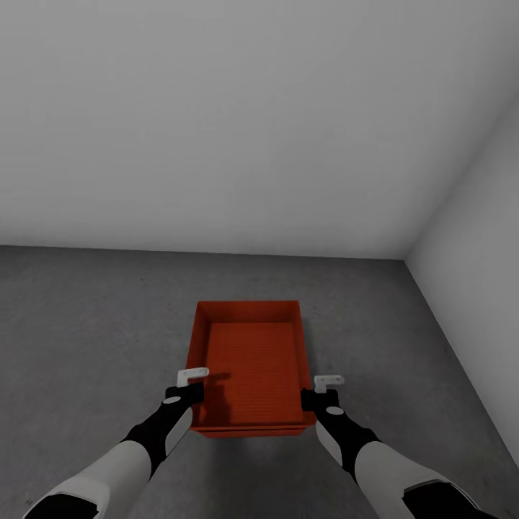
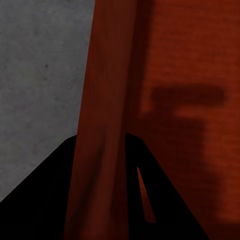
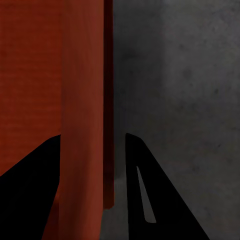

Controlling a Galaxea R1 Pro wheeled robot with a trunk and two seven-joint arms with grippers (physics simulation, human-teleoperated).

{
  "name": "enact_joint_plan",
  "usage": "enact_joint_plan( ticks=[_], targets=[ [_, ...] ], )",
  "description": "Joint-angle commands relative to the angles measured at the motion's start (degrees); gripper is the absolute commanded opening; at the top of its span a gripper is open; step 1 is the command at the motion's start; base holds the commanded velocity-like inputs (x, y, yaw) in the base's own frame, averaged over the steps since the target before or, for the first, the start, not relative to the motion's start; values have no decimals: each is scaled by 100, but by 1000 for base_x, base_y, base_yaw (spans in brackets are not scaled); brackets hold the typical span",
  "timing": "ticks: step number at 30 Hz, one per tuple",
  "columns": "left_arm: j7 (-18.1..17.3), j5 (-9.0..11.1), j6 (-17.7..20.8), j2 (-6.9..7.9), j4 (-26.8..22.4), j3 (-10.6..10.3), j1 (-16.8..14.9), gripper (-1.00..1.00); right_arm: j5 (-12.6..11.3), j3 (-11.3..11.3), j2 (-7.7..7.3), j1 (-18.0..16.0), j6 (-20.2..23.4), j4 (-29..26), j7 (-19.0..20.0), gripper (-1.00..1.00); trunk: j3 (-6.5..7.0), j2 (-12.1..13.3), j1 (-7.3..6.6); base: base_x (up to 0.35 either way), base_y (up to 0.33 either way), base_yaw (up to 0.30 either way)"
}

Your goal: Move the two storage containers from the living room to the garage. In the garage, place one container on the floor and stack the other container on top of it (either order is fine).

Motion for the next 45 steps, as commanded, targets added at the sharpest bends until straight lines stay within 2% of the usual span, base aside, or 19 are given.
enact_joint_plan(
  ticks=[1, 22, 31, 41, 45],
  targets=[
    [95, -92, -272, 23, -27, 49, -5, -100, -96, 30, -5, -1, -35, 42, -30, -100, -3, -2, -1, 0, 0, 0],
    [95, -92, -272, 23, -11, 48, -5, -100, -96, 30, -5, -1, -35, 42, -30, -100, -3, -2, -1, 0, 0, 0],
    [96, -92, -272, 17, -10, 48, -5, -100, -93, 30, -5, -1, -35, 42, -30, -100, -165, -363, 197, 0, 0, 0],
    [97, -92, -272, 23, -12, 52, -5, -100, -94, 30, -5, -1, -35, 42, -30, -100, -165, -363, 197, 0, 0, 0],
    [98, -92, -272, 23, -10, 50, -5, -100, -94, 30, -5, -1, -35, 42, -30, -100, -237, -523, 285, 0, 0, 0]
  ],
)
